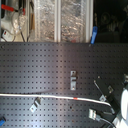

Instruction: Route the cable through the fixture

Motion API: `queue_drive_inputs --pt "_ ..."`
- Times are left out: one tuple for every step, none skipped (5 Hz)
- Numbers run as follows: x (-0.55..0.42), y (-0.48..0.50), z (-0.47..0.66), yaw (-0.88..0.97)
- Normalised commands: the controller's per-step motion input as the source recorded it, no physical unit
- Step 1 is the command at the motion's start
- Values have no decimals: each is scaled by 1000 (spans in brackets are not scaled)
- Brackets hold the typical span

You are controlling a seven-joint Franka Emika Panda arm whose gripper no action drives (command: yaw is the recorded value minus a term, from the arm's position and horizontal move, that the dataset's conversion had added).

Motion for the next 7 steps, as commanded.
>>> queue_drive_inputs --pt "0 0 11 0" --pt "0 0 17 0" --pt "-295 -448 420 -214" --pt "-571 -496 244 -120" --pt "-544 -357 55 -260" --pt "-365 65 10 -400" --pt "-245 205 123 -714"
